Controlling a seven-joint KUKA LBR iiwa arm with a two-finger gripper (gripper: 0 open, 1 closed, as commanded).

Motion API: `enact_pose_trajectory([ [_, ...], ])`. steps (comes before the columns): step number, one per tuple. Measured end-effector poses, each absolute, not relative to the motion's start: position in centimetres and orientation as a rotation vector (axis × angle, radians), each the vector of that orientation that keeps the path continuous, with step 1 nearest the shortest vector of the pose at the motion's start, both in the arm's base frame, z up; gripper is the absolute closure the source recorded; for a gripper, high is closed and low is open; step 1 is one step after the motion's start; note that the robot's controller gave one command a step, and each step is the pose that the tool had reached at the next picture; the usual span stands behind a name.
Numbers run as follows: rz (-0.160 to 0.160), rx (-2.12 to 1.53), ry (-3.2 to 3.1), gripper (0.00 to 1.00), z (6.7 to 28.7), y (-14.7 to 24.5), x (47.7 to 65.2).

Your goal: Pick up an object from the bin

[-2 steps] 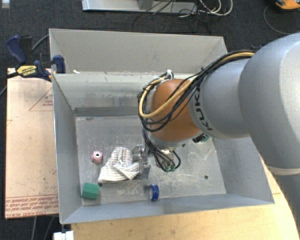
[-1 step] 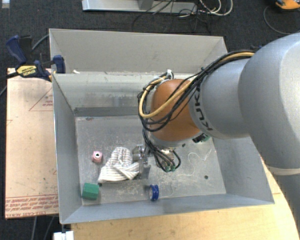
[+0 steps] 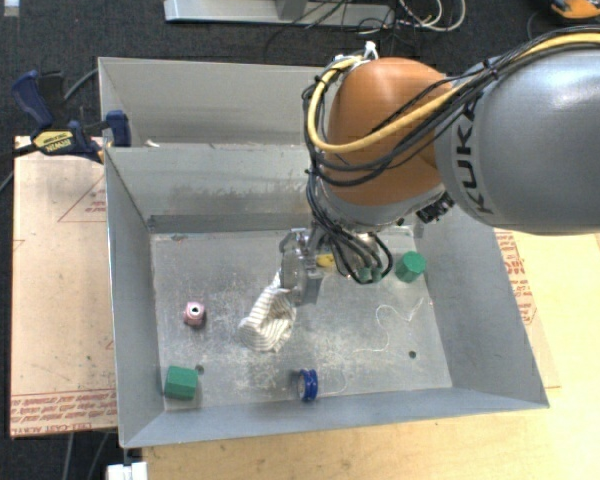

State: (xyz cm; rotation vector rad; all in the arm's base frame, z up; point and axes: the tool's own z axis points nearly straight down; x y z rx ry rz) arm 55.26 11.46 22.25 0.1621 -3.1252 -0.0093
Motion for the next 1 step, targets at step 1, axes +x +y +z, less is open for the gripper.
enact_pose_trajectory([
  [1, -0.009, 0.162, -3.125, 0.0, 22.25, 11.46, 55.26],
])
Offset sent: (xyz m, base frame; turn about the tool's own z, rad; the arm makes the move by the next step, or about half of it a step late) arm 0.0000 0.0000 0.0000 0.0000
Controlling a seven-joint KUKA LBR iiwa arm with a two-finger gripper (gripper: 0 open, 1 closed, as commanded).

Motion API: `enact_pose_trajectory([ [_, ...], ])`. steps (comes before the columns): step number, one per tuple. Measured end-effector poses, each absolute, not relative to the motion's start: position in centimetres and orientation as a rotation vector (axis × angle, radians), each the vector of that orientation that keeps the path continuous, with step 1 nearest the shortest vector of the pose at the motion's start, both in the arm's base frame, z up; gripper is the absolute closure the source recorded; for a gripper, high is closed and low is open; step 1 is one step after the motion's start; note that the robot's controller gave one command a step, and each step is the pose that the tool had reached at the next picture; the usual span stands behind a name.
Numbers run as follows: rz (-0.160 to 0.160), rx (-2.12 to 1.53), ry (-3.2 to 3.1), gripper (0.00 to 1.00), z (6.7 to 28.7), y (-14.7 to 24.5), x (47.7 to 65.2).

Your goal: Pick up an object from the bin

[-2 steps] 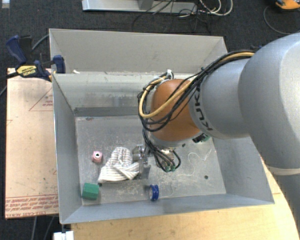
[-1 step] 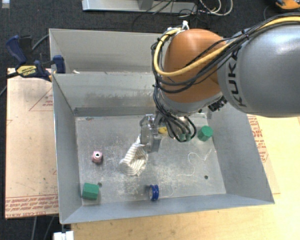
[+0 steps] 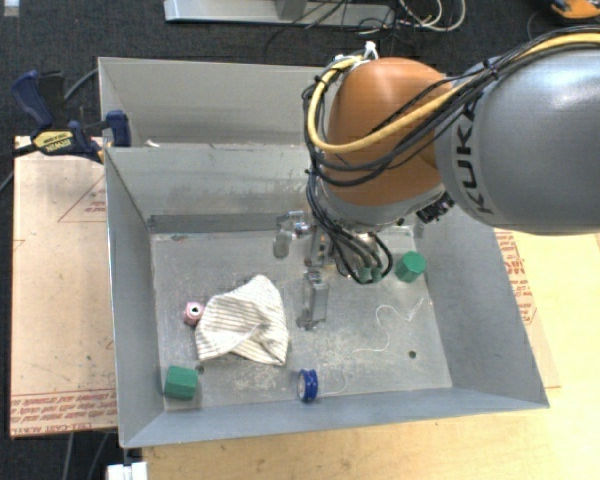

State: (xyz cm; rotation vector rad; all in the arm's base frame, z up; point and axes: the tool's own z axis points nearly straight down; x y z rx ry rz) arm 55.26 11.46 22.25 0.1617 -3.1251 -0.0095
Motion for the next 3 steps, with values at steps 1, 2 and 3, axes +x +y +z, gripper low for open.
enact_pose_trajectory([
  [1, -0.009, 0.162, -3.125, 0.0, 22.3, 11.5, 55.3],
  [2, -0.012, 0.504, -3.091, 0.0, 15.5, 12.6, 55.2],
  [3, -0.015, 0.779, -3.03, 0.0, 6.6, 14.6, 55.9],
])
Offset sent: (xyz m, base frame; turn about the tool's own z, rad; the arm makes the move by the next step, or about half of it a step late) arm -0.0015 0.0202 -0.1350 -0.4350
